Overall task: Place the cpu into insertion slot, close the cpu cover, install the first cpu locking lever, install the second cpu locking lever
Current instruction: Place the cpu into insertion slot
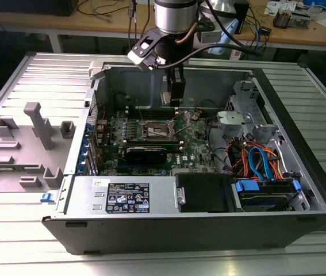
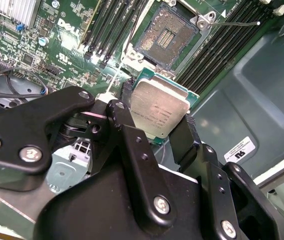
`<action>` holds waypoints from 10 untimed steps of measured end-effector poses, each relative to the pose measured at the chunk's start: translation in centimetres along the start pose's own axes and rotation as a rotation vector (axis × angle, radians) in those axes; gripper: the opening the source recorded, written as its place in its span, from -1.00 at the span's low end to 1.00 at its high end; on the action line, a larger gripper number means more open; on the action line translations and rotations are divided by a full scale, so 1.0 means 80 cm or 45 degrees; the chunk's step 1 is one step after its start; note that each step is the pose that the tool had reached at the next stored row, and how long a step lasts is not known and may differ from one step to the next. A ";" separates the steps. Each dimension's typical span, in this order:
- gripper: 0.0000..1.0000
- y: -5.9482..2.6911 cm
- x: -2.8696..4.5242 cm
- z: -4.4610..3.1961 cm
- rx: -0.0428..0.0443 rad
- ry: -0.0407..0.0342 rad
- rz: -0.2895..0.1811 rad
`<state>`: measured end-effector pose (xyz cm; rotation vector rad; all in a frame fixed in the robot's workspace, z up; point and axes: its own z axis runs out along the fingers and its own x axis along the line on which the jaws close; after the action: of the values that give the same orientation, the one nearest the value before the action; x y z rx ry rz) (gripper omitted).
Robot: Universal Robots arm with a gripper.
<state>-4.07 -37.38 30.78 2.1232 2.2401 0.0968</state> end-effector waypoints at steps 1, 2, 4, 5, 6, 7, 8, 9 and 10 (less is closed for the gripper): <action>0.08 0.000 0.0000 0.0008 0.000 -0.0001 0.000; 0.08 0.000 0.0000 0.0015 0.000 0.0000 0.000; 0.08 0.000 0.0000 0.0020 0.000 0.0000 0.000; 0.08 0.000 0.0000 0.0022 0.000 -0.0001 0.000; 0.08 0.000 0.0000 0.0024 0.000 -0.0001 0.000; 0.08 0.000 0.0000 0.0027 0.000 0.0000 0.000; 0.08 0.000 0.0000 0.0033 0.000 0.0000 0.000; 0.08 0.000 0.0000 0.0035 0.000 0.0000 0.000; 0.08 0.000 0.0000 0.0040 0.000 0.0000 0.000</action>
<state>-4.07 -37.38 30.46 2.1232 2.2401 0.0968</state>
